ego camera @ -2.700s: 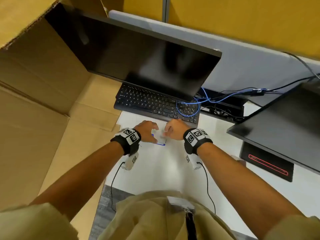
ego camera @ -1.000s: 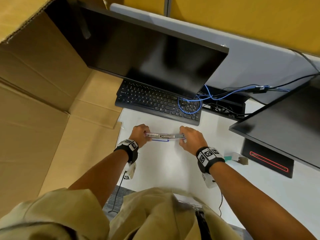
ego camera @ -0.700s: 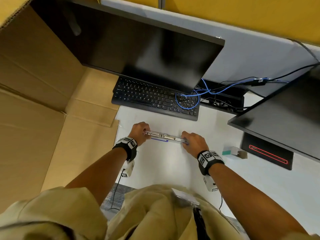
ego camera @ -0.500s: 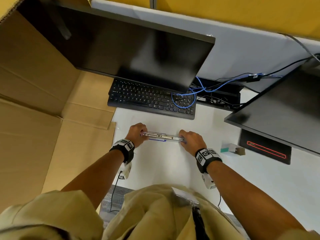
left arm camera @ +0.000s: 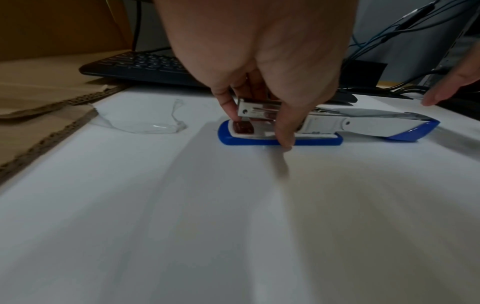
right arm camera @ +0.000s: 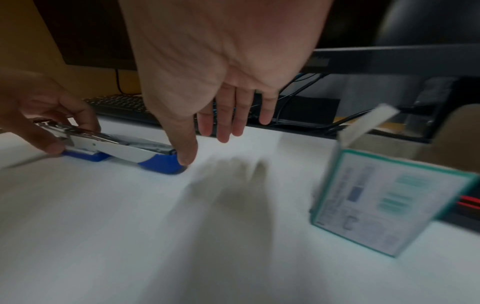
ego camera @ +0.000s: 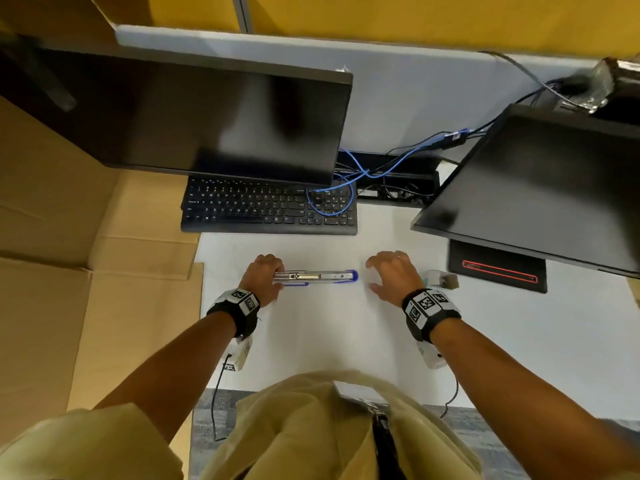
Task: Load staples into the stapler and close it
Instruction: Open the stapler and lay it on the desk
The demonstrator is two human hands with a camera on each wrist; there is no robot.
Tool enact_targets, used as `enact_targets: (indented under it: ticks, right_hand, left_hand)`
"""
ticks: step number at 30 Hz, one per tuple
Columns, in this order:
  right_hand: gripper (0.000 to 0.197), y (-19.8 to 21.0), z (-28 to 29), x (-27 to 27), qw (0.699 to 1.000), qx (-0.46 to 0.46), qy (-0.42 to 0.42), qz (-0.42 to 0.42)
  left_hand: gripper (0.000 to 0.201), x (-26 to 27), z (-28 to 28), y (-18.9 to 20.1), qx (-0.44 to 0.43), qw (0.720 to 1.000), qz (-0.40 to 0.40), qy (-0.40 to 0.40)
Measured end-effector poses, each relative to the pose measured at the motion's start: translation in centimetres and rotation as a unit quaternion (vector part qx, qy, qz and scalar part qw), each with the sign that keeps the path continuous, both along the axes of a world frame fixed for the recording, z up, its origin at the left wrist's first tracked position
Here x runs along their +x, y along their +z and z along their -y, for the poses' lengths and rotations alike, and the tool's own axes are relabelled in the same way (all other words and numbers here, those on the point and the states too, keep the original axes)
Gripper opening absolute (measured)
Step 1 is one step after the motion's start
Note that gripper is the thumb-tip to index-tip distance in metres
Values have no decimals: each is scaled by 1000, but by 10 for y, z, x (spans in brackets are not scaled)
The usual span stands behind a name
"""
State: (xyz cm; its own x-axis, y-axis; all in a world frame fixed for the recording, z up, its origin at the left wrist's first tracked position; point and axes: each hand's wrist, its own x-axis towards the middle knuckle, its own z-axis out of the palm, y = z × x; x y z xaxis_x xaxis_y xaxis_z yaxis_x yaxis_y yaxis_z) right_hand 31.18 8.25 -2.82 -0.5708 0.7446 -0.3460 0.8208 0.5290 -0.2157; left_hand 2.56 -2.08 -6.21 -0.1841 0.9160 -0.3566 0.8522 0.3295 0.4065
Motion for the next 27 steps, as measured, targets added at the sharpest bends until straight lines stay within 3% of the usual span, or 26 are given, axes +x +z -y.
enact_targets:
  ticks: [9,15,27]
  right_hand:
    - [48,13,-11,52,992,10,-56,112]
    - [46,15,-4,61,987,2,-85,139]
    - [52,19,-3,19,998,-14,-54,29]
  left_hand:
    - [15,35,-11,3,0,998,-13,-56]
    - [16,64,-15,-1,-3,996,4,-92]
    - [21,100,-10,-2,-5,990,60,-130]
